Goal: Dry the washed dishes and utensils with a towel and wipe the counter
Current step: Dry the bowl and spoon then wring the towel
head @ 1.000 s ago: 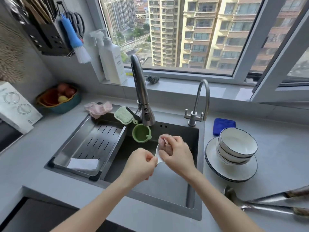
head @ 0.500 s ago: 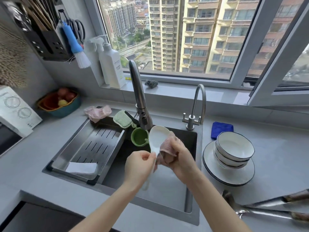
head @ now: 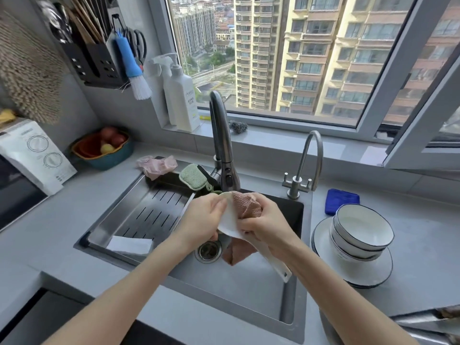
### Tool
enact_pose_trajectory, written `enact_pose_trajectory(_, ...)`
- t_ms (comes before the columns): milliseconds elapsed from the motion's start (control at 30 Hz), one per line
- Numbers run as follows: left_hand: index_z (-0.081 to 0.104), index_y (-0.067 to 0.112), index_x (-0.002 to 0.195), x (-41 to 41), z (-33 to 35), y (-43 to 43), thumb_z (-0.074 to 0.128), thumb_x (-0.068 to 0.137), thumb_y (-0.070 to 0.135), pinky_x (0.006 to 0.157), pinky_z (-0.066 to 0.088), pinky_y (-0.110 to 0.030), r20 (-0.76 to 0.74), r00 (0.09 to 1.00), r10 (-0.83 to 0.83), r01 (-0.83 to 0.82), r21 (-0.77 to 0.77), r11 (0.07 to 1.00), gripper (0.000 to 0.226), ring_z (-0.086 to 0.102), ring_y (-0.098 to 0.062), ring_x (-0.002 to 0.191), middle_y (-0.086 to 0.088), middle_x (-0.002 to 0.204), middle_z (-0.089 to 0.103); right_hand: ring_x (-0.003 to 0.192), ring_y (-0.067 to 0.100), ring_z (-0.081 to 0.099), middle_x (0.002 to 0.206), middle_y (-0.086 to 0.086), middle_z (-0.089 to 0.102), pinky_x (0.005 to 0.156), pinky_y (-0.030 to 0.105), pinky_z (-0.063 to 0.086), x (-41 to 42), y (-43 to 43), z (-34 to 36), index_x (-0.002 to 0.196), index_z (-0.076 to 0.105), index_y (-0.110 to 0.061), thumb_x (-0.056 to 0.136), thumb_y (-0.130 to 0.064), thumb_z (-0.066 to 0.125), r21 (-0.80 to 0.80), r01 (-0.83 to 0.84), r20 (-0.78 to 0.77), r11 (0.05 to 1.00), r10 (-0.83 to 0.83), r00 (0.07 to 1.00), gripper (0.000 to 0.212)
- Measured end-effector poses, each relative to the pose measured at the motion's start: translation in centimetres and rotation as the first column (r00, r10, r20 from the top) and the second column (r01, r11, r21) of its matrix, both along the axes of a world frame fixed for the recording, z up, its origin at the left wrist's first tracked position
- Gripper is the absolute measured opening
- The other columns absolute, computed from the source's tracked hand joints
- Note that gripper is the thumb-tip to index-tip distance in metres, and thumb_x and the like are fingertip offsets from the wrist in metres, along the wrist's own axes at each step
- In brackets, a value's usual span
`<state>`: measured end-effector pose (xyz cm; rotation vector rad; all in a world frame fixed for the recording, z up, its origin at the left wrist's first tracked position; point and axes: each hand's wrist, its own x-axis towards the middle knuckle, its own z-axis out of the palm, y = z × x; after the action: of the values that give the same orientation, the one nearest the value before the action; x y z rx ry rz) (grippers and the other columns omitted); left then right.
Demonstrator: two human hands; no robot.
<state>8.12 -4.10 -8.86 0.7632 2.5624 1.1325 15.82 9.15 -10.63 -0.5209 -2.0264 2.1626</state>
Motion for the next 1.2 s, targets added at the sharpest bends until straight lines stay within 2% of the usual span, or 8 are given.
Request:
enact_pose_trajectory(133, 0.054, -0.005, 0.071, -2.2, 0.1, -1.2, 0.051, 0.096, 0.018, 0.051, 0.030, -0.028, -0.155, 0.966, 0.205, -0.179, 0.169, 0.969, 0.034, 0.044, -0.019, 0.055, -0.013, 0.060, 0.053, 0.067, 0.014, 0.063, 0.080, 0.006, 0.066, 0.057, 0.025, 0.051, -1.5, -1.3, 1.3, 0.102, 0.062, -0.010, 0.067, 0.014, 0.070, -0.096, -0.108, 0.023, 0.990, 0.110, 0.994, 0.043)
enact_pose_trajectory(267, 0.063, -0.005, 0.081, -5.9, 1.1, -3.6, 0.051, 0.096, 0.018, 0.047, 0.040, -0.033, -0.062, 0.969, 0.240, -0.221, 0.224, 0.949, 0.030, 0.051, -0.019, 0.058, -0.016, 0.068, 0.058, 0.082, 0.023, 0.069, 0.094, 0.014, 0.070, 0.074, 0.035, 0.057, -3.6, -2.8, 2.1, 0.110, 0.061, -0.009, 0.064, 0.011, 0.075, -0.220, -0.251, 0.035, 0.943, 0.265, 0.964, 0.052)
enact_pose_trajectory(367, 0.063, 0.002, 0.088, -9.9, 1.8, -5.6, 0.050, 0.097, 0.017, 0.030, 0.031, -0.016, 0.074, 0.964, 0.254, -0.265, 0.291, 0.919, 0.022, 0.045, -0.007, 0.039, -0.004, 0.065, 0.050, 0.087, 0.030, 0.068, 0.096, 0.017, 0.070, 0.082, 0.044, 0.056, -6.1, -4.0, 2.9, 0.112, 0.061, -0.006, 0.062, 0.015, 0.070, -0.266, -0.310, 0.019, 0.913, 0.327, 0.945, 0.054)
enact_pose_trajectory(567, 0.056, 0.009, 0.069, -22.1, 2.2, -11.7, 0.052, 0.095, 0.017, 0.031, 0.026, -0.014, 0.224, 0.928, 0.299, -0.360, 0.323, 0.875, 0.028, 0.040, -0.013, 0.038, -0.007, 0.059, 0.046, 0.071, 0.017, 0.068, 0.086, 0.012, 0.070, 0.063, 0.030, 0.058, -13.4, -7.9, 5.7, 0.111, 0.060, -0.003, 0.067, 0.021, 0.070, -0.094, -0.256, 0.061, 0.962, 0.262, 0.963, 0.052)
enact_pose_trajectory(700, 0.056, 0.012, 0.079, -31.4, 4.9, -19.7, 0.048, 0.095, 0.017, 0.032, 0.030, -0.010, 0.270, 0.799, 0.537, -0.600, 0.402, 0.692, 0.019, 0.047, -0.006, 0.030, -0.007, 0.058, 0.052, 0.084, 0.022, 0.066, 0.098, 0.014, 0.069, 0.081, 0.041, 0.056, -18.7, -9.4, 6.8, 0.108, 0.064, -0.012, 0.065, 0.012, 0.076, 0.187, -0.109, 0.128, 0.976, 0.086, 0.988, 0.051)
enact_pose_trajectory(900, 0.059, 0.018, 0.086, -38.9, 9.0, -25.0, 0.052, 0.096, 0.021, 0.040, 0.046, -0.012, 0.216, 0.894, 0.394, -0.449, 0.447, 0.774, 0.013, 0.064, -0.008, 0.042, -0.006, 0.077, 0.064, 0.070, 0.010, 0.060, 0.088, 0.005, 0.066, 0.053, 0.015, 0.051, -28.7, -14.6, 10.0, 0.099, 0.060, -0.020, 0.067, 0.007, 0.075, 0.353, -0.073, 0.034, 0.933, 0.065, 0.997, 0.044)
enact_pose_trajectory(1067, 0.058, 0.009, 0.100, -45.0, 15.6, -27.1, 0.057, 0.091, 0.004, 0.040, 0.049, -0.014, 0.003, 0.908, 0.419, -0.345, 0.573, 0.743, 0.010, 0.063, -0.008, 0.040, -0.001, 0.072, 0.064, 0.069, 0.008, 0.057, 0.085, 0.003, 0.064, 0.050, 0.008, 0.044, -35.0, -15.8, 12.9, 0.096, 0.059, -0.021, 0.068, 0.004, 0.075, 0.482, -0.035, -0.030, 0.875, 0.056, 0.998, 0.041)
enact_pose_trajectory(1200, 0.065, 0.025, 0.091, -50.2, 21.2, -29.3, 0.061, 0.080, 0.027, 0.055, 0.057, -0.031, -0.400, 0.732, 0.551, -0.258, 0.586, 0.768, 0.012, 0.065, -0.017, 0.046, 0.015, 0.055, 0.065, 0.077, 0.016, 0.060, 0.087, 0.004, 0.066, 0.063, 0.017, 0.049, -38.5, -15.6, 15.6, 0.100, 0.061, -0.020, 0.066, 0.004, 0.076, 0.530, 0.036, -0.073, 0.847, 0.003, 0.997, 0.044)
